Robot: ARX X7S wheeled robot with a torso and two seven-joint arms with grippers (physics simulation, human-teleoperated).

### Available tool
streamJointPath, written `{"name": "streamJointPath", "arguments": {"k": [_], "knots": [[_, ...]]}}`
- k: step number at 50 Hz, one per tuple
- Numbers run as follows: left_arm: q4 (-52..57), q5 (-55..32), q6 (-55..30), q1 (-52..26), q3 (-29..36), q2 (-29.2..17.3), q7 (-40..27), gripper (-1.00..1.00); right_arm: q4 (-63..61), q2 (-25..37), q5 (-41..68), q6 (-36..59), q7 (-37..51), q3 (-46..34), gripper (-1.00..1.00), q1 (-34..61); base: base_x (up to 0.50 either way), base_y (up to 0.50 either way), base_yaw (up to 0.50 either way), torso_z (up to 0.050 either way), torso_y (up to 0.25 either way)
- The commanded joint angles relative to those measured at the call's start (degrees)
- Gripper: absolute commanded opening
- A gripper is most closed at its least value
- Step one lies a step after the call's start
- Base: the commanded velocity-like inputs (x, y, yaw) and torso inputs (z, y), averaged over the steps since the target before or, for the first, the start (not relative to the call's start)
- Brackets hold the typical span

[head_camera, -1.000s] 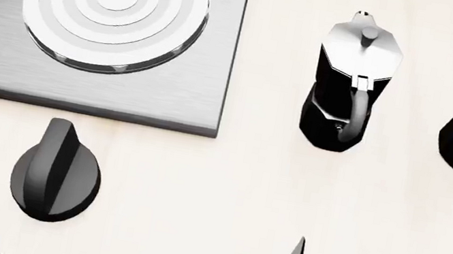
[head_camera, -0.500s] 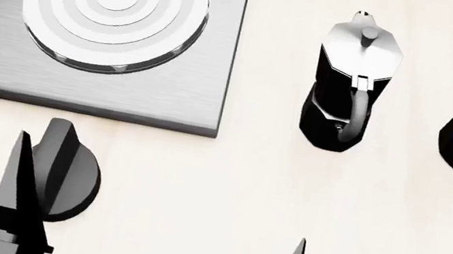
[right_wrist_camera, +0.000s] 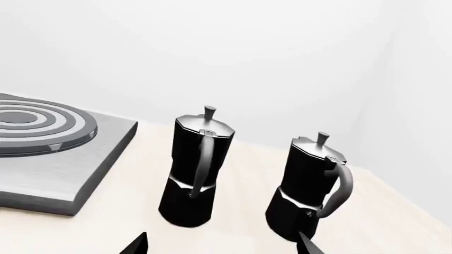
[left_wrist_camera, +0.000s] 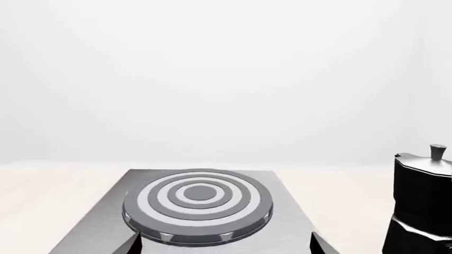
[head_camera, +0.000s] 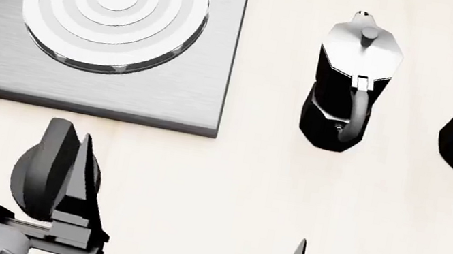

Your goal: Turn off the stove.

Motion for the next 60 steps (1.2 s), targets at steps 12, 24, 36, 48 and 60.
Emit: {"name": "streamJointPath", "arguments": {"k": [12, 24, 36, 48, 60], "knots": [[-12.23, 5.31, 2.66, -4.12, 0.97, 2.07, -1.11, 1.0, -0.52, -0.36, -0.84, 0.73, -0.39, 1.04, 1.0, -0.08, 0.0, 0.0, 0.0, 0.0, 0.0], [-15.66, 5.05, 4.32, -4.99, 0.14, 1.61, -2.62, 1.0, -0.26, -0.16, -0.55, 0.65, -0.08, 0.77, 1.0, 0.0, 0.0, 0.0, 0.0, 0.0, 0.0], [-19.16, 4.72, 5.54, -5.89, 0.28, 1.11, -2.85, 1.0, -0.14, 0.03, -0.4, 0.75, 0.2, 0.42, 1.0, 0.16, 0.0, 0.0, 0.0, 0.0, 0.0], [-22.92, 4.7, 6.36, -7.34, 0.47, 1.17, -3.49, 1.0, 0.07, 0.3, -0.1, 0.61, 0.42, 0.22, 1.0, 0.24, 0.0, 0.0, 0.0, 0.0, 0.0], [-26.26, 4.76, 8.03, -8.57, 0.71, 1.19, -4.09, 1.0, 0.17, 0.53, 0.03, 0.65, 0.63, -0.01, 1.0, 0.34, 0.0, 0.0, 0.0, 0.0, 0.0]]}}
